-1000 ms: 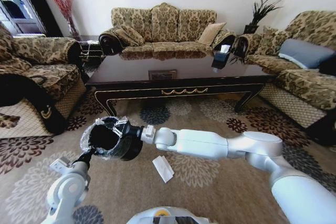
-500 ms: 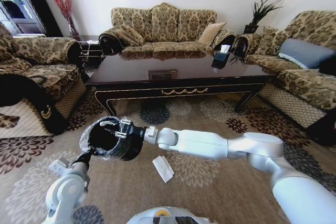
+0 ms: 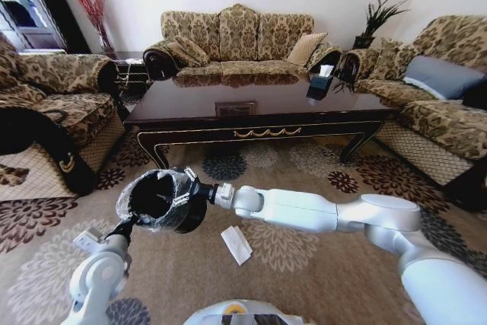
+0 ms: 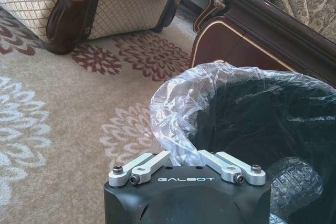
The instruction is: Move to the front of the table and pick up the trash from the floor, then place it into the trash bin.
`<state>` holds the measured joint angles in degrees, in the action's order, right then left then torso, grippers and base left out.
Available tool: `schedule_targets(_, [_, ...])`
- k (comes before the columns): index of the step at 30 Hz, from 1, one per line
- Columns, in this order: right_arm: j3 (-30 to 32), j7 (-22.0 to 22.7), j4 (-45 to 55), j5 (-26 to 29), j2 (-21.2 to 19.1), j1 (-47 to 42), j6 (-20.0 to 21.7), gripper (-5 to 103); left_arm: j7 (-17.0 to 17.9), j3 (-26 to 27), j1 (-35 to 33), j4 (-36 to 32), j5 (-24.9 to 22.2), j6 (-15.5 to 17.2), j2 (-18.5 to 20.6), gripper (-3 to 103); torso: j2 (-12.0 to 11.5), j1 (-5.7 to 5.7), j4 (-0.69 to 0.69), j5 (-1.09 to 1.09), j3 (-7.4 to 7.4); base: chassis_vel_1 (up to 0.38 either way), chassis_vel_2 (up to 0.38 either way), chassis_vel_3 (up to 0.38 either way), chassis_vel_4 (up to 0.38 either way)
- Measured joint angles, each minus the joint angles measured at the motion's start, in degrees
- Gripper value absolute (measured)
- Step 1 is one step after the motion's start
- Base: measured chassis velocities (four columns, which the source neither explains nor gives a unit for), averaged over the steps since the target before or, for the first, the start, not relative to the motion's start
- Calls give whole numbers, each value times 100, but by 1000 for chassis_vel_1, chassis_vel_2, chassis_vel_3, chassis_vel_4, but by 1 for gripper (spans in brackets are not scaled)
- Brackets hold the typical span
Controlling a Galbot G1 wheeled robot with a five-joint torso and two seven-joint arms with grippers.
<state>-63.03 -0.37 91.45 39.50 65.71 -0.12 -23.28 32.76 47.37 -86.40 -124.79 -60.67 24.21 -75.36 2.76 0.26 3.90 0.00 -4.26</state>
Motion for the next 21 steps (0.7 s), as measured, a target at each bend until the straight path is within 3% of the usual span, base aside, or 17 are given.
schedule_targets(12, [-269,-36,-342,-65,593,50,6,100,-10,14,17,9,-29,-18,37,3,0,0,-1,-1,0,0,0,0,0])
schedule_targets(21, [-395,-169,-614,-240,576,29,-78,100,-20,58,-21,-59,-82,-20,78,3,0,0,0,0,0,0,0,0,0])
